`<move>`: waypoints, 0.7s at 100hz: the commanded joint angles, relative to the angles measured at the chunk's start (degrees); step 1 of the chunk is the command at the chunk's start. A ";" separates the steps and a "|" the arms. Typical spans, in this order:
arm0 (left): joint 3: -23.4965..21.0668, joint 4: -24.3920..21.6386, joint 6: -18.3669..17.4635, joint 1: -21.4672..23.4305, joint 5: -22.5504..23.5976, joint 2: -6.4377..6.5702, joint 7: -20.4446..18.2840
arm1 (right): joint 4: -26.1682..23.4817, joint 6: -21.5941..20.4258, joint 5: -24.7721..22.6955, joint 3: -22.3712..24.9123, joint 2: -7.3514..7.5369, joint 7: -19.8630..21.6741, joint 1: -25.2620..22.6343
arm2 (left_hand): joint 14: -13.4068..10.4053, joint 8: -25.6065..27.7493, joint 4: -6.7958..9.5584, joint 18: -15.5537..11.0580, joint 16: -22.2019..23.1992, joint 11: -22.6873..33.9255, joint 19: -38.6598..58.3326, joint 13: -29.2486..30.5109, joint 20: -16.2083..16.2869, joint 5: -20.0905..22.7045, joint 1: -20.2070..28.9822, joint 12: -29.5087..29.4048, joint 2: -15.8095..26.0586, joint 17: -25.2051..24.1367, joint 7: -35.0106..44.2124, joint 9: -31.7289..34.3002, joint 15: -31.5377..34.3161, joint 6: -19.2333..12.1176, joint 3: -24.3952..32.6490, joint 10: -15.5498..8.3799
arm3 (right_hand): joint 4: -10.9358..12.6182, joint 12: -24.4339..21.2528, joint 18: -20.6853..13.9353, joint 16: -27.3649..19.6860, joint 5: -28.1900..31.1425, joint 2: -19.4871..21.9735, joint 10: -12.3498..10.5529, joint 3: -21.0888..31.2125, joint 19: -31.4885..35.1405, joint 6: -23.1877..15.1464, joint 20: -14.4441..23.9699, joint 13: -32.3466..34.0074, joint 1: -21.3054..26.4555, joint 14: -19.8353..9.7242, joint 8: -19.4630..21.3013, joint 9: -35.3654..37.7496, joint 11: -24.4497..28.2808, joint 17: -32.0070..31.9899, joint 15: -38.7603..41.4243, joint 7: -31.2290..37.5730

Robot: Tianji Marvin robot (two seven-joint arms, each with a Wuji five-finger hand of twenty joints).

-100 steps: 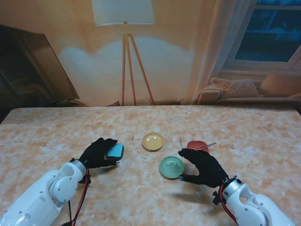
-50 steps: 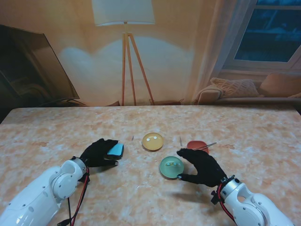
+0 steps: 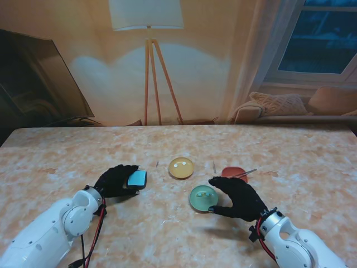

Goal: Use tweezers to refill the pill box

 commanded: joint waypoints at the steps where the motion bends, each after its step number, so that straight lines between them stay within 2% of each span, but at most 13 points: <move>1: 0.76 1.46 0.33 -0.54 -0.46 -0.29 -0.98 | -0.01 0.06 -0.25 -0.23 -0.37 0.49 -0.32 | -0.07 0.80 -0.90 -2.53 1.19 0.55 6.14 5.58 3.43 0.90 -0.08 1.05 -1.13 2.61 1.24 1.00 2.73 0.73 1.18 -0.72 | -0.97 0.98 -0.22 0.37 0.38 -1.12 -0.48 -0.49 0.26 -0.81 -0.50 0.47 1.00 -0.44 0.13 0.63 0.13 0.07 0.22 0.18; 15: 2.04 2.82 0.14 -1.17 -1.14 -0.35 -0.99 | 0.00 0.25 -0.21 -0.17 -0.41 0.33 -0.32 | -3.14 2.67 -0.91 -3.02 3.94 4.11 9.97 9.51 4.88 2.27 1.63 4.86 -1.81 4.88 2.71 2.94 5.65 -0.62 2.57 -2.41 | -0.88 1.12 -0.19 0.42 0.74 -0.95 -0.53 -0.58 0.33 -0.91 -0.54 0.69 1.31 -0.37 0.24 1.01 0.29 0.18 0.29 0.47; 30: 3.50 4.19 -0.28 -1.41 -0.93 -0.40 0.27 | 0.11 0.36 -0.22 -0.33 -0.45 0.15 -0.17 | -8.30 6.57 -0.96 -4.28 12.13 8.38 14.38 12.02 6.53 3.65 3.16 10.12 -2.77 6.53 5.12 4.28 13.34 -3.59 4.57 -5.08 | -0.75 1.25 -0.22 0.48 1.01 -0.65 -0.55 -0.63 0.41 -1.02 -0.58 0.89 1.80 -0.28 0.34 1.24 0.37 0.28 0.35 0.72; 44: 4.54 4.93 -0.47 -1.30 -0.32 -0.31 1.03 | 0.24 0.39 -0.30 -0.53 -0.49 -0.20 0.04 | -10.77 9.11 -0.94 -5.31 16.60 10.90 17.87 12.94 9.11 4.59 4.13 12.74 -3.20 7.36 6.97 5.01 17.23 -5.11 5.66 -6.50 | -0.66 1.37 -0.24 0.51 1.24 -0.29 -0.57 -0.83 0.50 -1.13 -0.61 1.08 2.13 -0.38 0.42 1.48 0.46 0.40 0.39 0.92; 49: 4.82 5.21 -0.44 -1.21 -0.28 -0.35 1.51 | 0.25 0.43 -0.20 -0.57 -0.50 -0.19 0.09 | -12.15 10.51 -0.91 -5.65 19.10 12.54 19.50 13.43 10.99 4.93 4.89 14.31 -3.39 7.88 8.16 5.48 19.73 -5.86 6.19 -7.04 | -0.64 1.41 -0.28 0.52 1.33 -0.26 -0.63 -0.91 0.52 -1.17 -0.62 1.13 2.24 -0.35 0.44 1.61 0.50 0.40 0.41 0.99; 54: 5.11 5.51 -0.35 -1.13 -0.24 -0.40 2.03 | 0.27 0.45 -0.15 -0.62 -0.52 -0.24 0.14 | -14.07 11.73 -0.82 -6.25 22.09 13.69 21.01 14.00 13.35 4.26 6.31 15.77 -3.35 8.60 8.77 5.54 22.51 -6.51 6.39 -7.88 | -0.61 1.45 -0.22 0.53 1.43 -0.02 -0.62 -0.98 0.55 -1.24 -0.63 1.19 2.31 -0.35 0.47 1.67 0.51 0.43 0.42 1.06; 70: 5.08 5.69 -0.11 -0.58 -1.07 -0.71 2.73 | 0.41 0.43 0.13 -0.90 -0.59 -0.44 0.32 | -23.45 15.65 -0.29 -8.89 31.55 19.74 25.67 17.67 19.60 6.54 12.72 21.10 -2.04 12.98 13.76 9.65 33.38 -8.75 5.96 -10.50 | -0.51 1.57 -0.29 0.56 1.75 0.92 -0.67 -1.31 0.62 -1.33 -0.65 1.30 2.43 -0.42 0.53 1.95 0.56 0.47 0.44 1.26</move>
